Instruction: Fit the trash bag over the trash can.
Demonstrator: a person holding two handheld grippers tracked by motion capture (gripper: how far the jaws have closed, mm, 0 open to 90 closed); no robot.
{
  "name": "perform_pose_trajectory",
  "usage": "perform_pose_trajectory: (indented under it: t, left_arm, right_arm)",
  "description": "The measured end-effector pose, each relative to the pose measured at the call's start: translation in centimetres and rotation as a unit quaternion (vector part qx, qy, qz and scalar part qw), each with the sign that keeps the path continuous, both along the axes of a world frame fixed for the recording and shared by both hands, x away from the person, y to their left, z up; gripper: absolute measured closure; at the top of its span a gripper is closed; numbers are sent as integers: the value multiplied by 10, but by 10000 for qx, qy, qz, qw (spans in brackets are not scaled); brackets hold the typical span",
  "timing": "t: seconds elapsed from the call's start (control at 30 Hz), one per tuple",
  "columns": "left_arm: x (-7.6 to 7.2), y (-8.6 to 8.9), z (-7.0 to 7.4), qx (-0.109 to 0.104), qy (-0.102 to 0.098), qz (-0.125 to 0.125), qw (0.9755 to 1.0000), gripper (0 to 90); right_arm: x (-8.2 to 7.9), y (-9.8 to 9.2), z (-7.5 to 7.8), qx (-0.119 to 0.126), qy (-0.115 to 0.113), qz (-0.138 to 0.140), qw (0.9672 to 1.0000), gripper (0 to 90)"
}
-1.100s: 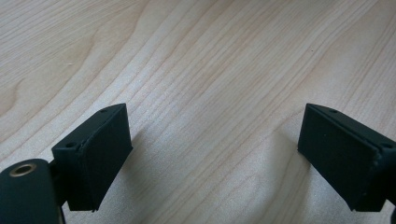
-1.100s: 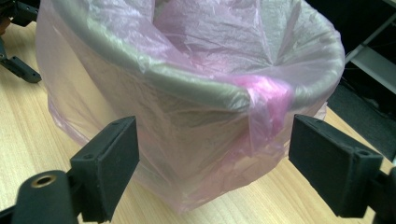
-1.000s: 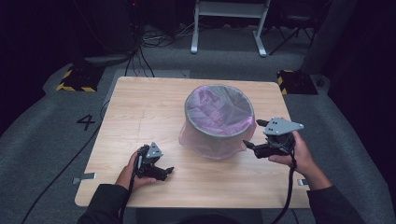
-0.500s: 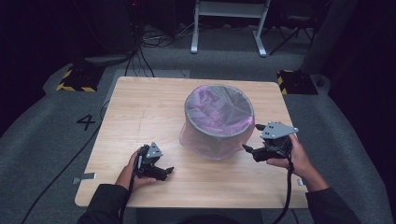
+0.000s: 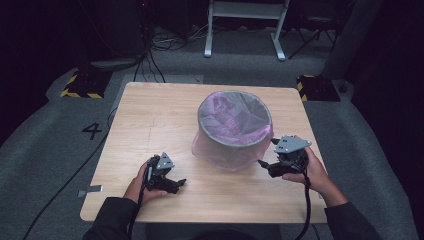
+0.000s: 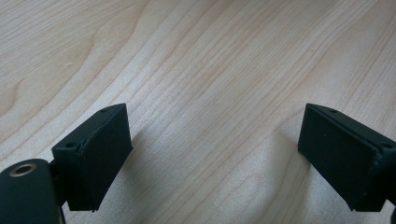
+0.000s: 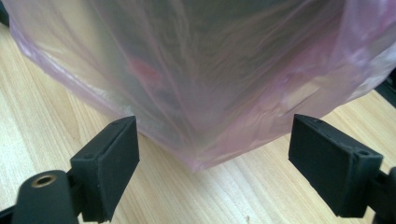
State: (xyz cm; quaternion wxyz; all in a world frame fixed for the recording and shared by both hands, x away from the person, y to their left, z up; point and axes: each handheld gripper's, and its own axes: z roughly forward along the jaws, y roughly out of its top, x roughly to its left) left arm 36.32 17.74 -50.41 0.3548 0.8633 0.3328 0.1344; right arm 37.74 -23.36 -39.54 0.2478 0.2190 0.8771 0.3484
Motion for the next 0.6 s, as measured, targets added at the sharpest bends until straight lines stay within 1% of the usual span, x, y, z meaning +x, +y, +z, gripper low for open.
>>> perform_pose_trajectory:
  t: [0.23,0.33,0.6]
  left_arm:
    - [0,0,0,1,-1,-1,10000,95]
    - [0,0,0,1,-1,-1,10000,95]
    - [0,0,0,5,-2,-5,10000,95]
  right_arm:
    - [1,1,-10,-117,100,40,9999,165]
    - [1,1,-14,-116,168,24,9998,164]
    - [1,-1,-24,-179,248,-36,9995,165]
